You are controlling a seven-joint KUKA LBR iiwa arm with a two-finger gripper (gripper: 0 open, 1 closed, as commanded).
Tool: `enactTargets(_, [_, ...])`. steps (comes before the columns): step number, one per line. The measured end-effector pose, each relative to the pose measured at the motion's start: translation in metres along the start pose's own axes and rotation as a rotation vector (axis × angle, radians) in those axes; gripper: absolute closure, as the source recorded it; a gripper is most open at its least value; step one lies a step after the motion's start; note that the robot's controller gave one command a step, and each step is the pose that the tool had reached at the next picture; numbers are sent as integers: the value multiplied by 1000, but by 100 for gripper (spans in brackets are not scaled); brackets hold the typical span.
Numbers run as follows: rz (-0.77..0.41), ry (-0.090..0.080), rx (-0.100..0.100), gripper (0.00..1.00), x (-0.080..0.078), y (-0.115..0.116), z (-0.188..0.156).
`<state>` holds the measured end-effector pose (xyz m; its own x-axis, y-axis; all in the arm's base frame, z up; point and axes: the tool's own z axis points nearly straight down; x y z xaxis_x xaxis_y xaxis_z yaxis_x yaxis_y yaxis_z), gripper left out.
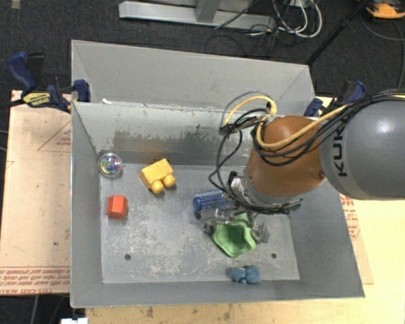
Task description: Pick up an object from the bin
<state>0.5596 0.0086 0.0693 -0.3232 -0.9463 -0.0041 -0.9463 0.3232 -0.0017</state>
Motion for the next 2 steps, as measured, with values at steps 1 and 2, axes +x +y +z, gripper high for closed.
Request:
enactTargets(1, [4,-2,0,0,-1,0,0])
enactTargets(2, [6,-4,3,100,-1,-2,-2])
